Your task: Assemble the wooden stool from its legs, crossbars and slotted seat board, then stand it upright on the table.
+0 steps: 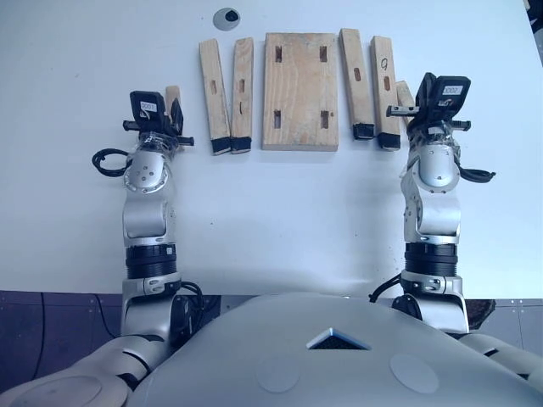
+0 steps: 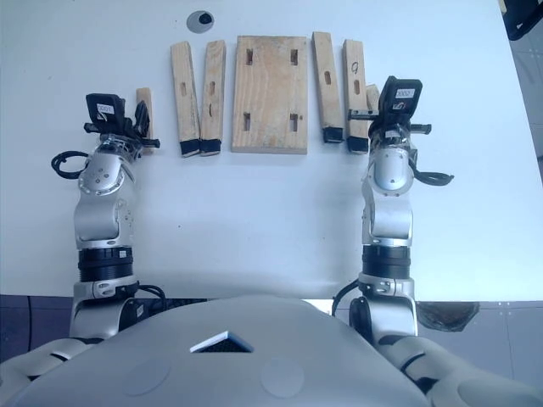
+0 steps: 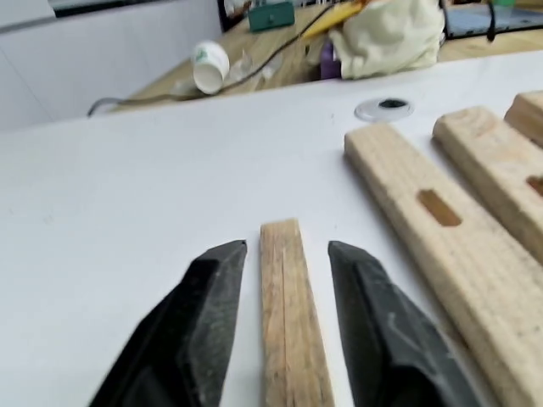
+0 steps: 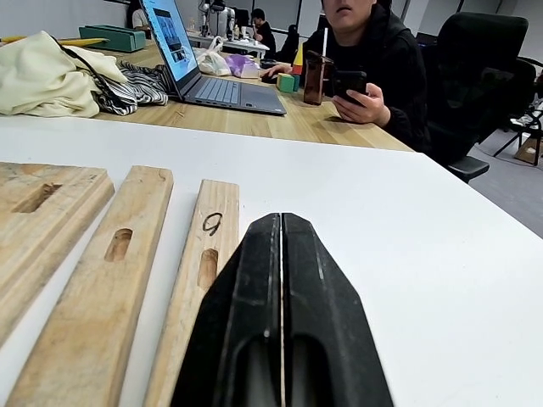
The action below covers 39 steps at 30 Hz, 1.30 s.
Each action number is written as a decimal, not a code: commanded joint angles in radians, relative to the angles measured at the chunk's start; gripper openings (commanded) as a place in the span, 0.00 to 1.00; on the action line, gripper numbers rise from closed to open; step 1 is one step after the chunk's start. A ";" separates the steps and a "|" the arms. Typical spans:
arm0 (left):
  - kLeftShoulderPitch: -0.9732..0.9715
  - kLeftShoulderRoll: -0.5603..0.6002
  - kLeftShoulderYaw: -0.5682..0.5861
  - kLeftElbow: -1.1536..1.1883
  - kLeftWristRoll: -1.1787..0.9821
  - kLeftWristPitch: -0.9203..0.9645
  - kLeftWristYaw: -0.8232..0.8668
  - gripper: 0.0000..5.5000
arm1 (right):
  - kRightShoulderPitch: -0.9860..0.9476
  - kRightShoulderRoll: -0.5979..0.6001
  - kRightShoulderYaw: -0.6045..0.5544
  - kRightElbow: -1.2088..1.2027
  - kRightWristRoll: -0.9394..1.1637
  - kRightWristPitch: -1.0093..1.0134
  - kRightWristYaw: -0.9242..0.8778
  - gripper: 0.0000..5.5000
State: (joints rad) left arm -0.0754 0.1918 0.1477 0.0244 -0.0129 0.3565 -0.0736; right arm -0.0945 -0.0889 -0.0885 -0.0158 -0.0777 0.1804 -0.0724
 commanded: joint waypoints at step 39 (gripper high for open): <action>-0.298 0.071 -0.232 -0.113 -0.217 -0.095 -0.471 0.23 | -0.322 0.065 -0.263 -0.064 1.180 0.700 0.354 0.44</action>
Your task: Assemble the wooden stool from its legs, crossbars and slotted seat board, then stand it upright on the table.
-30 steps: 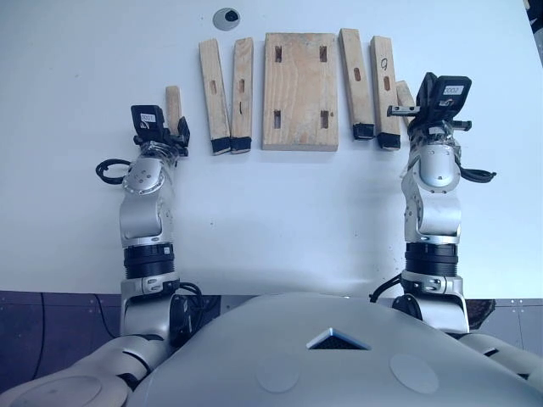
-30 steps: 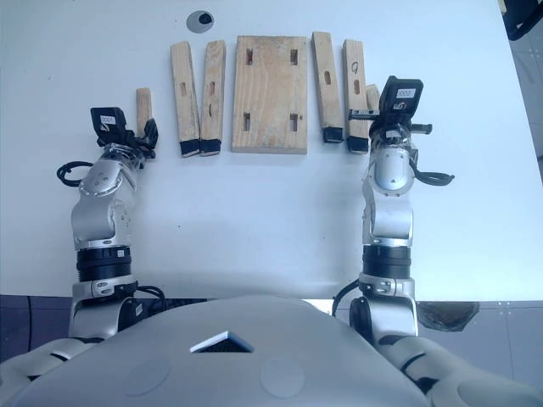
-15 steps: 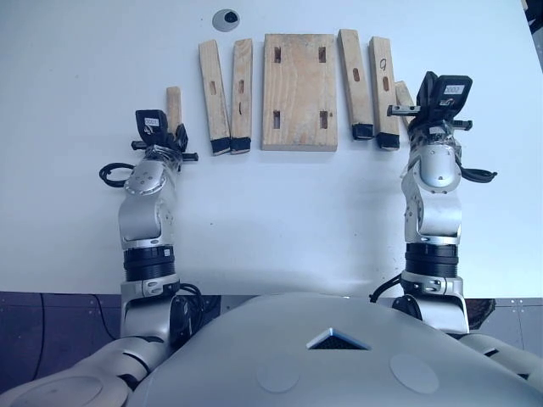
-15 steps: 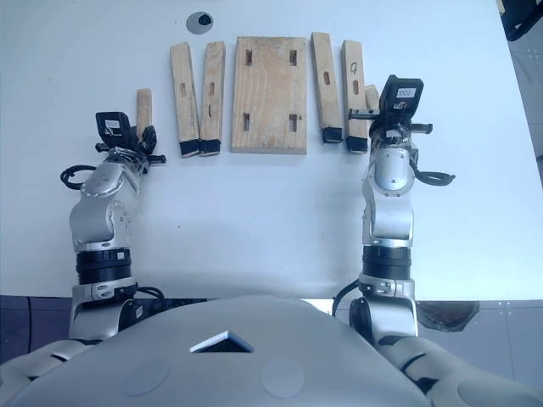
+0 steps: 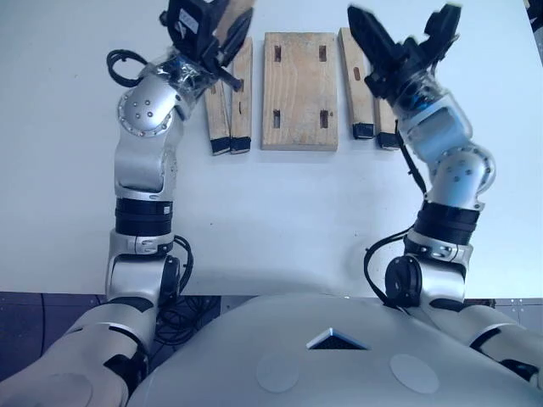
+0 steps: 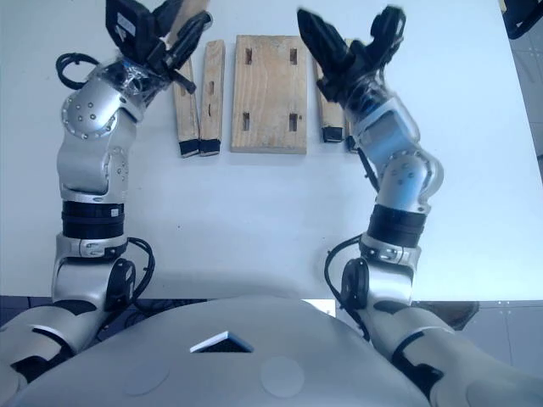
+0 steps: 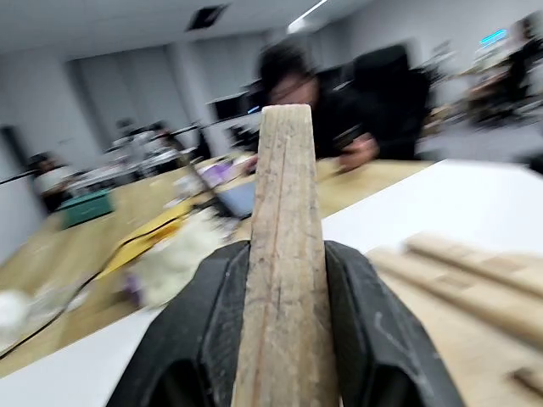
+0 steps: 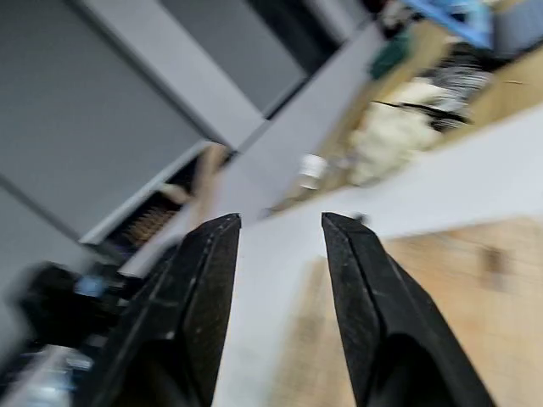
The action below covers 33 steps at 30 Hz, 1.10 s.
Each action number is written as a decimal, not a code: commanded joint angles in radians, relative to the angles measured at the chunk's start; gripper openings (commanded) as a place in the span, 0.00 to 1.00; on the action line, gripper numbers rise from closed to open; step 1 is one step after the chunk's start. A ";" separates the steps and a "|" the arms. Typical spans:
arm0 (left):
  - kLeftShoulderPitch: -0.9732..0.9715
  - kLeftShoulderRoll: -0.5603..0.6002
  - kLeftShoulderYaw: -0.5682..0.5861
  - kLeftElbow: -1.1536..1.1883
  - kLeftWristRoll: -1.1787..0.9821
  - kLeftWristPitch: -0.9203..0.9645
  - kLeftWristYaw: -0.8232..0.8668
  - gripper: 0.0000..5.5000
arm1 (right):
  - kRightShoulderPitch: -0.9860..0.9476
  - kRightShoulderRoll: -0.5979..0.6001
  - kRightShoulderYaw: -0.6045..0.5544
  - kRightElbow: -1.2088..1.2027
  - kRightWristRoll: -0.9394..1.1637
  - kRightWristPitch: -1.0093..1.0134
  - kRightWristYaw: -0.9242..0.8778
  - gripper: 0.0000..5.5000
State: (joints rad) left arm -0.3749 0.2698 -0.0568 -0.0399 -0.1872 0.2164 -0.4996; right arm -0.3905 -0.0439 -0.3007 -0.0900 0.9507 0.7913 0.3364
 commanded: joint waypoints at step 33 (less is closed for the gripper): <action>0.085 -0.052 -0.162 -0.149 0.066 0.035 -0.003 0.48 | -0.034 -0.086 0.096 0.067 -0.084 -0.102 -0.226 0.07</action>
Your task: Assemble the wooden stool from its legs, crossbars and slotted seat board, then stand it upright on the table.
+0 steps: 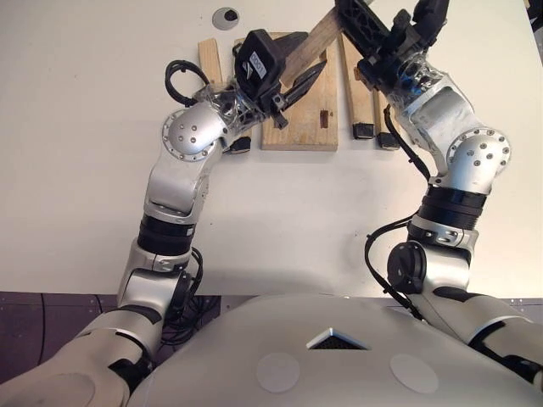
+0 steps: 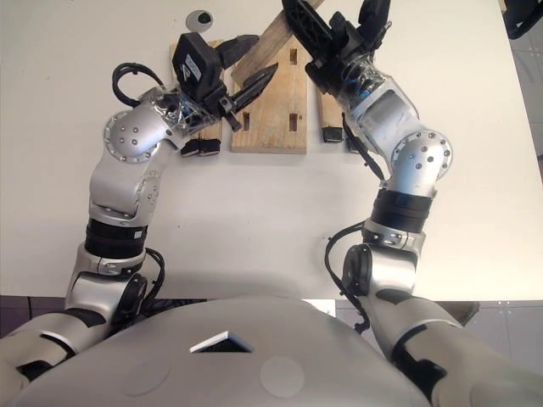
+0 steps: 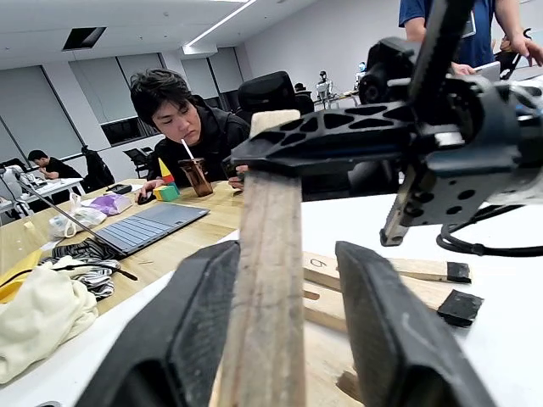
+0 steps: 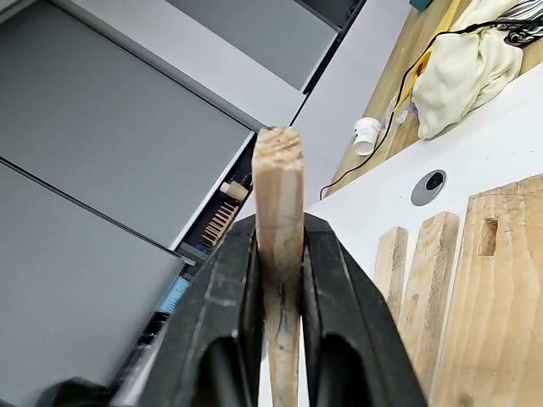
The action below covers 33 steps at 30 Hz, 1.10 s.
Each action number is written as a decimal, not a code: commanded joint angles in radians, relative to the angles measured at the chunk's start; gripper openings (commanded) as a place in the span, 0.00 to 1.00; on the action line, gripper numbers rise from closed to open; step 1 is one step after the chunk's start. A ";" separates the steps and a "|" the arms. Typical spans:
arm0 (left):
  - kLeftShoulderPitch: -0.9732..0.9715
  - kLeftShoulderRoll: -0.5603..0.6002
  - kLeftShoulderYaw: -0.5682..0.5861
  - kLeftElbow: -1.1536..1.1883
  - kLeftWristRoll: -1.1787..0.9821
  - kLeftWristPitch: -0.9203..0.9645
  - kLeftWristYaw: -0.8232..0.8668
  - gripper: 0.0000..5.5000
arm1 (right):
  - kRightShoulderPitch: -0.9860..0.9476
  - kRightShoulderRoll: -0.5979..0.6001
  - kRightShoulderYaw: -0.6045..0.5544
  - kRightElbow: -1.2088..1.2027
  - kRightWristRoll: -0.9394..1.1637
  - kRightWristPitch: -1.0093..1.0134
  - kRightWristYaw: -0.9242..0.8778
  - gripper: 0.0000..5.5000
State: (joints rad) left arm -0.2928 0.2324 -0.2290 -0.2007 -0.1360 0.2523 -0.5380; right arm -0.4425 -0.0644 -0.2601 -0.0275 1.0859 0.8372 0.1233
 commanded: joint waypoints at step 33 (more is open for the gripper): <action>0.008 -0.096 0.075 0.179 0.053 -0.048 0.181 0.20 | -0.256 -0.121 -0.058 0.778 -0.610 -0.645 0.146 0.07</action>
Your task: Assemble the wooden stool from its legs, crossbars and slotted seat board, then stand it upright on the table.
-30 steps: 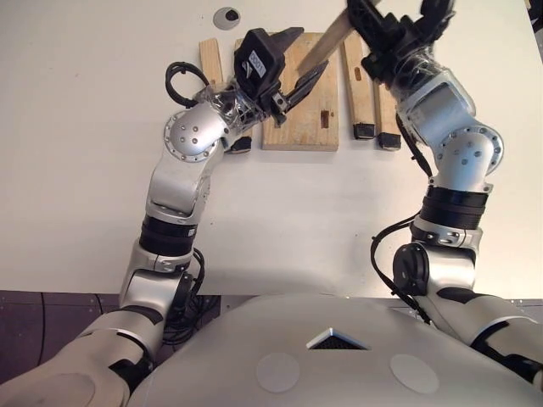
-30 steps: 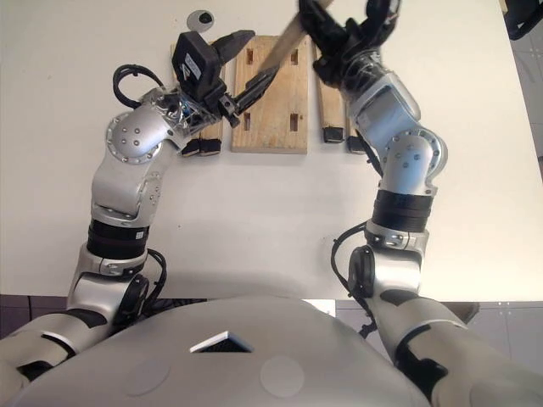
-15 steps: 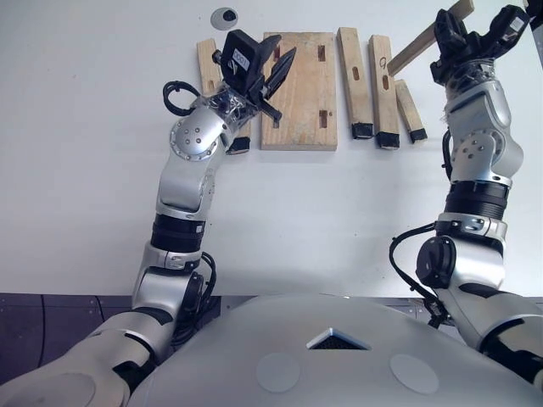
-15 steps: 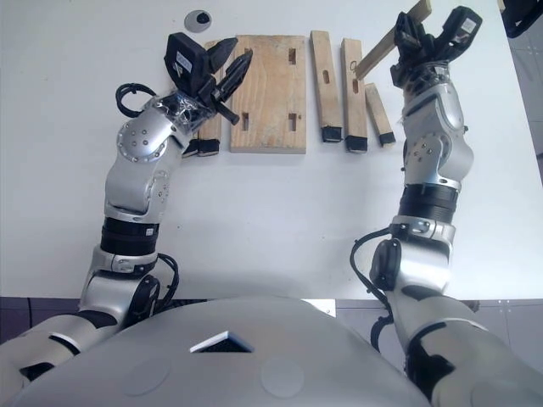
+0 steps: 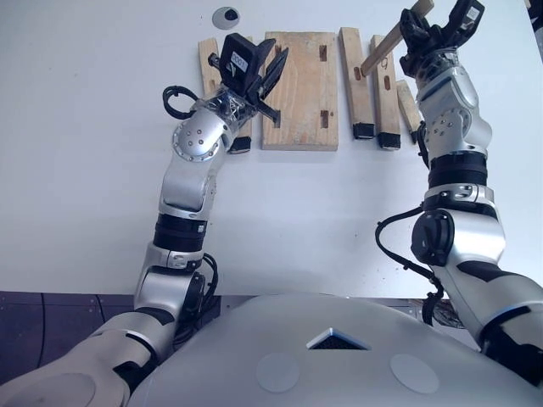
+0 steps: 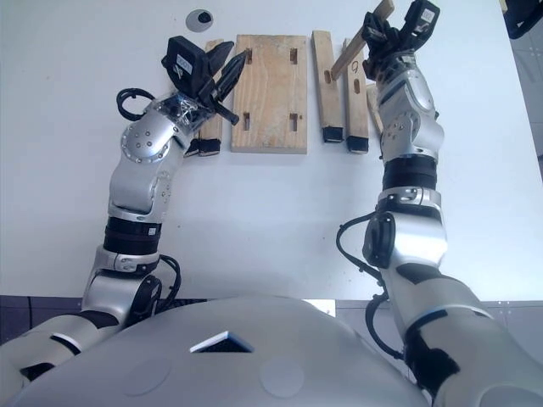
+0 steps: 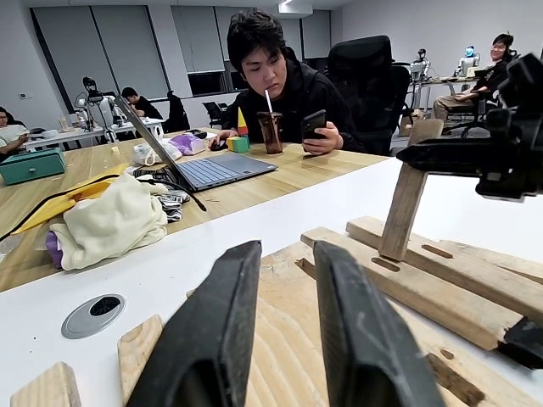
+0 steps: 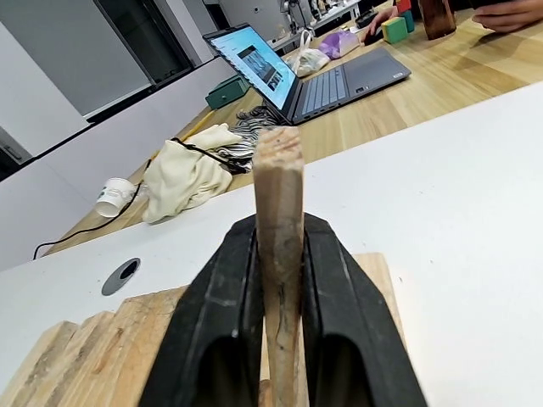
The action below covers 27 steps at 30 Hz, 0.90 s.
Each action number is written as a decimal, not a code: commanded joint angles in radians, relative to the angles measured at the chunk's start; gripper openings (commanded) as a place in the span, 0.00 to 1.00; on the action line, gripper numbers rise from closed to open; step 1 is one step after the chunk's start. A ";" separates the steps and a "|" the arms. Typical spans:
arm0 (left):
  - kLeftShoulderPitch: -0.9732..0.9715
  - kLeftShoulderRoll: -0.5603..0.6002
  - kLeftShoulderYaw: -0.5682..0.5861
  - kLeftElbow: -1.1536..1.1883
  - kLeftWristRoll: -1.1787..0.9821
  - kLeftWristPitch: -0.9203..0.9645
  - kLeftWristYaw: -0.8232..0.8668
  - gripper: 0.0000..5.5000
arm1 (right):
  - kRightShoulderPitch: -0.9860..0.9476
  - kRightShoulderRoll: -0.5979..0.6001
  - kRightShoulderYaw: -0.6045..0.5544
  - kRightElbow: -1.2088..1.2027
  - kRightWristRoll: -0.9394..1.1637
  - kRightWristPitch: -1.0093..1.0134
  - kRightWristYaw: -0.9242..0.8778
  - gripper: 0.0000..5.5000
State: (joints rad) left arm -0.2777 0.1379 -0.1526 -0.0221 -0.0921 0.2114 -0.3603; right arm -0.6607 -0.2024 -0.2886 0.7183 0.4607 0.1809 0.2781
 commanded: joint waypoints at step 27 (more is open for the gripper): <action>0.001 -0.006 -0.010 -0.002 0.028 -0.026 0.010 0.20 | 0.017 0.067 -0.014 -0.057 -0.006 0.081 -0.036 0.07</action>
State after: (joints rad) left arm -0.2774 0.1323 -0.1604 -0.0228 -0.0704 0.1896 -0.3540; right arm -0.6433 -0.1590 -0.3035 0.6390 0.4640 0.2692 0.2409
